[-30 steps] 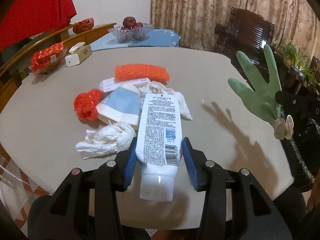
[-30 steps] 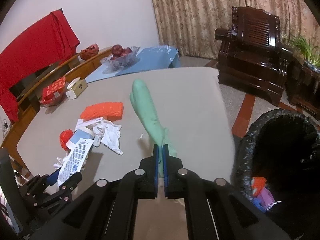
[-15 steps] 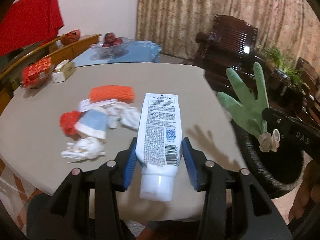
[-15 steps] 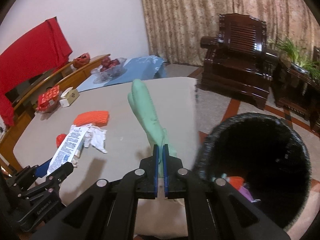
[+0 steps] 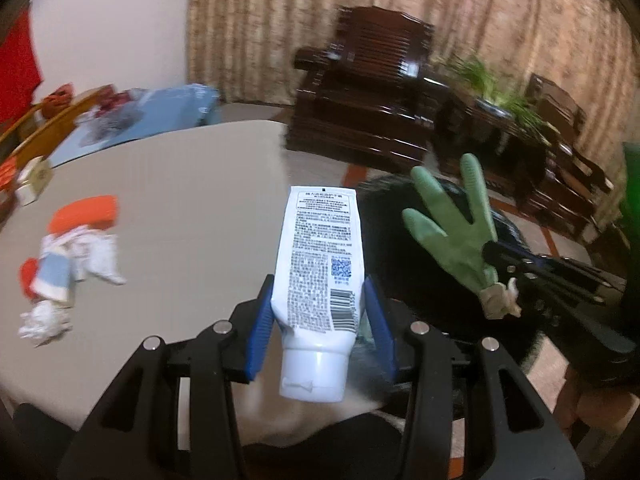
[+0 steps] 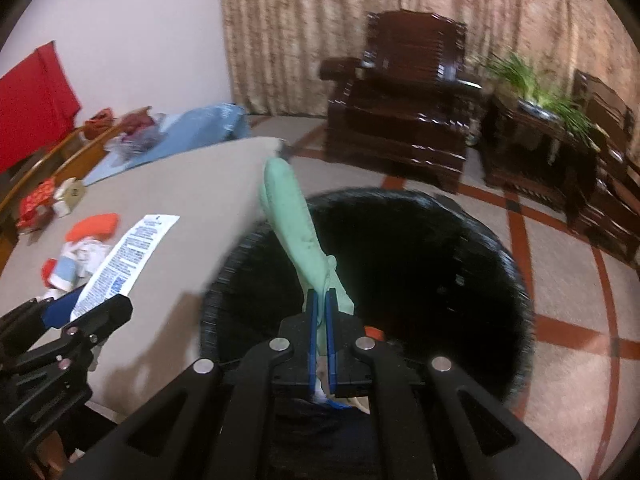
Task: Collect trash
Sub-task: 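Carry the toothpaste tube with the left gripper while the right gripper carries the glove over the bin, then open both grippers over the bin to drop the tube and glove, then grasp the crumpled white tissue with the left gripper and lift it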
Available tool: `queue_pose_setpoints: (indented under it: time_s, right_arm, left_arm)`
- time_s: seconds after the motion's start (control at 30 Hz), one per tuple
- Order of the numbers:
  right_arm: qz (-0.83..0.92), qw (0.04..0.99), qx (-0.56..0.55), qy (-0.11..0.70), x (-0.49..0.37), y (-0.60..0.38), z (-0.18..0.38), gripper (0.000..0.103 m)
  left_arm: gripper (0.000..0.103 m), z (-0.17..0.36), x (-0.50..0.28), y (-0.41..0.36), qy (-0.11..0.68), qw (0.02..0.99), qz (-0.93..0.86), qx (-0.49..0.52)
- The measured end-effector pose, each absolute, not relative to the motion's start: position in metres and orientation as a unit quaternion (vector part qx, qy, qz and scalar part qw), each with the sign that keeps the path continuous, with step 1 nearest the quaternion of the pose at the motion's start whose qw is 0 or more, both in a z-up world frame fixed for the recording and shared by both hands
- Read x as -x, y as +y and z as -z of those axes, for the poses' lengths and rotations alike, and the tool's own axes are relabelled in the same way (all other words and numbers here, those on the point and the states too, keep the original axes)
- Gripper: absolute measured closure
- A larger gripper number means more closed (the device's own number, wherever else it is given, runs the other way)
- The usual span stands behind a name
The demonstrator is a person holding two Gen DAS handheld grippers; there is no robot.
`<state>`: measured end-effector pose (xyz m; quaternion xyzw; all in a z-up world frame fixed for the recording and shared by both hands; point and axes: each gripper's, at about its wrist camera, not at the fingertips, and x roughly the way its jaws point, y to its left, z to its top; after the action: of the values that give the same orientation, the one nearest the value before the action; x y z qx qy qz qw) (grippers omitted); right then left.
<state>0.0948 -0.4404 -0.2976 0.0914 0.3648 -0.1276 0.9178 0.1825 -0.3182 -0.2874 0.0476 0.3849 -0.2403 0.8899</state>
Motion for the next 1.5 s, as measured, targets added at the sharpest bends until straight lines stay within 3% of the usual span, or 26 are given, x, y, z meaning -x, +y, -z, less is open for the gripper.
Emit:
queue_pose_setpoints:
  time_s: [0.17,0.27,0.33,0.67,0.73,0.8,1.3,1.5]
  right_arm:
    - [0.151,0.906,-0.107,0.381,-0.091,-0.477,0.319,0.099]
    - [0.159,0.894,-0.127,0.400,-0.092,-0.495,0.334,0.090]
    - [0.170,0.892,-0.140,0.395,-0.090,-0.502,0.337,0.089]
    - [0.147,0.895,-0.147,0.394,-0.083,-0.476,0.334,0.089]
    - [0.137,0.898,-0.148,0.390,-0.082,-0.462,0.328,0.078]
    - [0.119,0.906,-0.138,0.383,-0.086,-0.437,0.319,0.071]
    - [-0.037,0.926,-0.072,0.369,-0.156,-0.241,0.294,0.066]
    - [-0.066,0.922,-0.052,0.377,-0.179,-0.186,0.302,0.066]
  left_arm:
    - [0.060,0.310,-0.187,-0.366,0.399,0.871,0.279,-0.066]
    - [0.058,0.328,-0.193,-0.388,0.413,0.856,0.300,-0.083]
    - [0.036,0.340,-0.197,-0.392,0.416,0.855,0.293,-0.099]
    - [0.034,0.336,-0.199,-0.342,0.419,0.864,0.266,-0.084]
    - [0.028,0.332,-0.200,-0.329,0.419,0.867,0.259,-0.081]
    - [0.027,0.326,-0.202,-0.303,0.415,0.873,0.245,-0.075]
    - [0.024,0.315,-0.246,-0.029,0.394,0.917,0.057,-0.032]
    - [0.022,0.328,-0.254,0.011,0.404,0.914,0.040,-0.016]
